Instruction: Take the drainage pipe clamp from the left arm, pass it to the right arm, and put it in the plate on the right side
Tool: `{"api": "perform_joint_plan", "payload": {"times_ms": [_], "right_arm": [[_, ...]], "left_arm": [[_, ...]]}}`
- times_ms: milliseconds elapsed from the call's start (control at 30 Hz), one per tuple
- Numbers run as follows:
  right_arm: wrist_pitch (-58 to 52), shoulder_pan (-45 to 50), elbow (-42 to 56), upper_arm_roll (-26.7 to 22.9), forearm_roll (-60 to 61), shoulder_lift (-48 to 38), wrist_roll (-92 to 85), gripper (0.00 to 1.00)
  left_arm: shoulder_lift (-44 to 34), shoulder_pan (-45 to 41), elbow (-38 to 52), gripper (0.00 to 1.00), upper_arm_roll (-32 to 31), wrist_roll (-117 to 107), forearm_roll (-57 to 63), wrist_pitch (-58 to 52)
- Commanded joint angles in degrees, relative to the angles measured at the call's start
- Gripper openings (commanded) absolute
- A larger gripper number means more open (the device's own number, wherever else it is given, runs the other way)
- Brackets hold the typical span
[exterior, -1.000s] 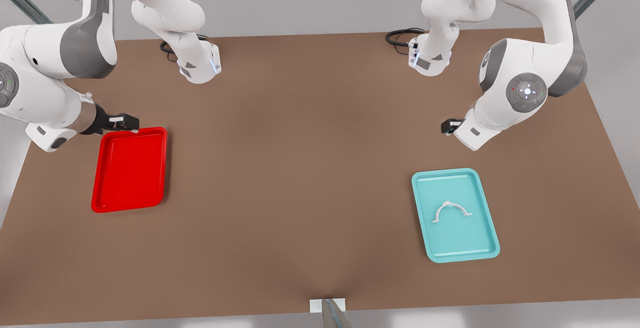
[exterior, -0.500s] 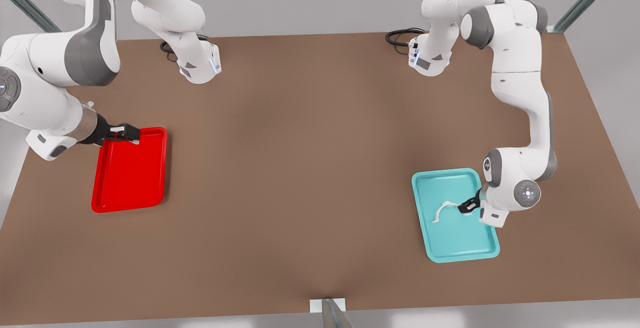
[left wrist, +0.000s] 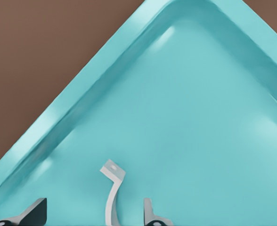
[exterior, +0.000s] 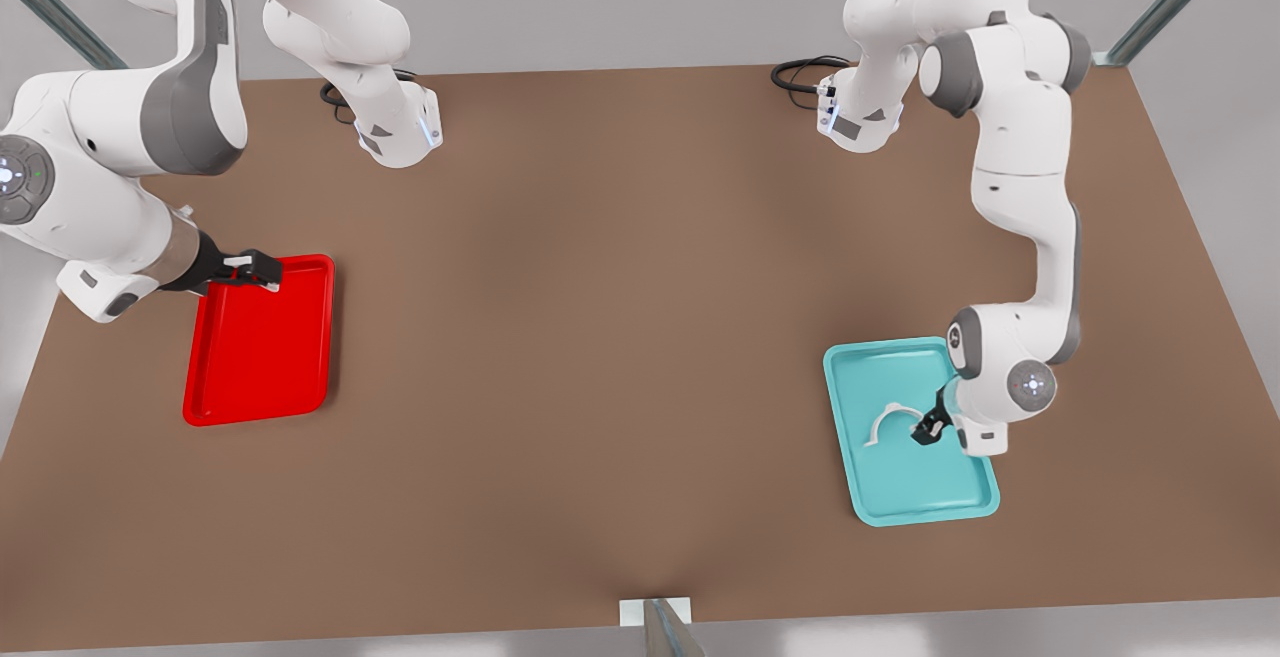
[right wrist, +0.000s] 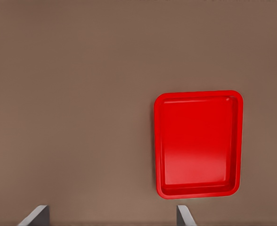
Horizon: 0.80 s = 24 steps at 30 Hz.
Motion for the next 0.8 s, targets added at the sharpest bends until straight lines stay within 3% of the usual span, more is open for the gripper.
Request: {"api": "perform_joint_plan", "payload": {"times_ms": [0, 33, 67, 133, 500, 767], "right_arm": [[0.2, 0.0, -0.1, 0.1, 0.0, -0.2, -0.2, 1.0], [0.2, 0.0, -0.2, 0.1, 0.0, -0.1, -0.2, 1.0], [0.4, 0.0, -0.2, 0.0, 0.0, -0.1, -0.2, 1.0], [0.5, 0.0, -0.5, 0.1, -0.1, -0.1, -0.2, 1.0], [0.9, 0.0, -0.6, 0.1, -0.2, 0.5, -0.2, 1.0], [1.2, 0.0, -1.1, 0.1, -0.2, 0.5, -0.2, 1.0]], "left_arm": [[0.4, -0.1, 0.0, 1.0, 0.0, -14.0, 0.1, 0.8], [0.3, -0.1, 0.1, 0.96, 0.0, -14.0, 0.1, 0.8], [0.2, -0.1, 0.1, 0.83, 0.0, -14.1, 0.0, 0.8], [-0.1, -0.1, 0.1, 0.77, 0.0, -14.1, -0.1, 0.8], [-0.6, -0.1, 0.1, 0.77, 0.0, -14.0, 0.0, 0.6], [-0.5, -0.1, 0.1, 0.69, 0.0, -14.3, -0.3, 0.5]]}}
